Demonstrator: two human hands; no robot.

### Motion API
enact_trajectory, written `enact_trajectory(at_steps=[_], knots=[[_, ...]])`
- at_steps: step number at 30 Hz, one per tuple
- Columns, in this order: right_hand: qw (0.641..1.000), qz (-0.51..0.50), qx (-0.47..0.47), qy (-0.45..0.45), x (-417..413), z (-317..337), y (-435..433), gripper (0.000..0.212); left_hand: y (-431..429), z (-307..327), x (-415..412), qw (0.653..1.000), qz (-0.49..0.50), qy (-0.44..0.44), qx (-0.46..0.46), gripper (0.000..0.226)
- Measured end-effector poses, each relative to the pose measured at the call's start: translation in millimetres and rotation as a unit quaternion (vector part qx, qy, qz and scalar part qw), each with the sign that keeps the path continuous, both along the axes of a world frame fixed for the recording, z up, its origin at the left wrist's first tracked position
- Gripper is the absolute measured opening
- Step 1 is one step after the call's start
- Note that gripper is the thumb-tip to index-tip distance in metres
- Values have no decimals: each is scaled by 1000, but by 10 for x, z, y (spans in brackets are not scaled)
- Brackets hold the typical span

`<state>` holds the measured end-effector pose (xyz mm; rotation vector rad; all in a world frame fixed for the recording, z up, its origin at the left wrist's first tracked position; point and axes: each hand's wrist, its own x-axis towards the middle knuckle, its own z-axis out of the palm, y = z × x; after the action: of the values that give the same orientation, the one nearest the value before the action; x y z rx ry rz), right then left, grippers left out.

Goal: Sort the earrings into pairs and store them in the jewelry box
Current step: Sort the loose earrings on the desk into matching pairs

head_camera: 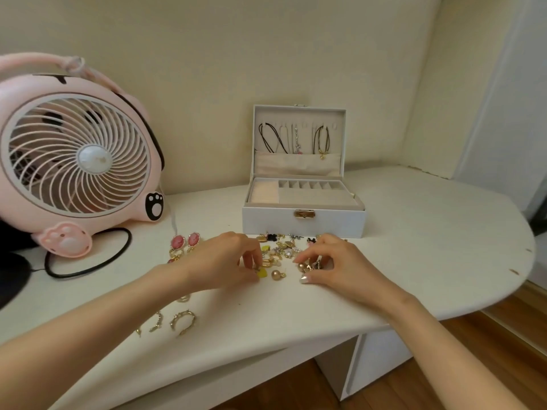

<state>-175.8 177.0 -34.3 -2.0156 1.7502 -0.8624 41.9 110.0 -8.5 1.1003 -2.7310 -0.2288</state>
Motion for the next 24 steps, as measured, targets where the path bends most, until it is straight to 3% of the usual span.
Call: enact_trajectory(at_steps=[8,12,24], knots=[[999,-15,-35,13,-2,-87,-31,12,88,-1,-142,999,-20,28,3,36],[999,-25,-45,2,4,-97,-51,12,103,-76,-299,999,-21,16,-22,30],[997,-10,-11,-77,-150,15,26,36,104,-111,-358,999,-16,25,-32,24]])
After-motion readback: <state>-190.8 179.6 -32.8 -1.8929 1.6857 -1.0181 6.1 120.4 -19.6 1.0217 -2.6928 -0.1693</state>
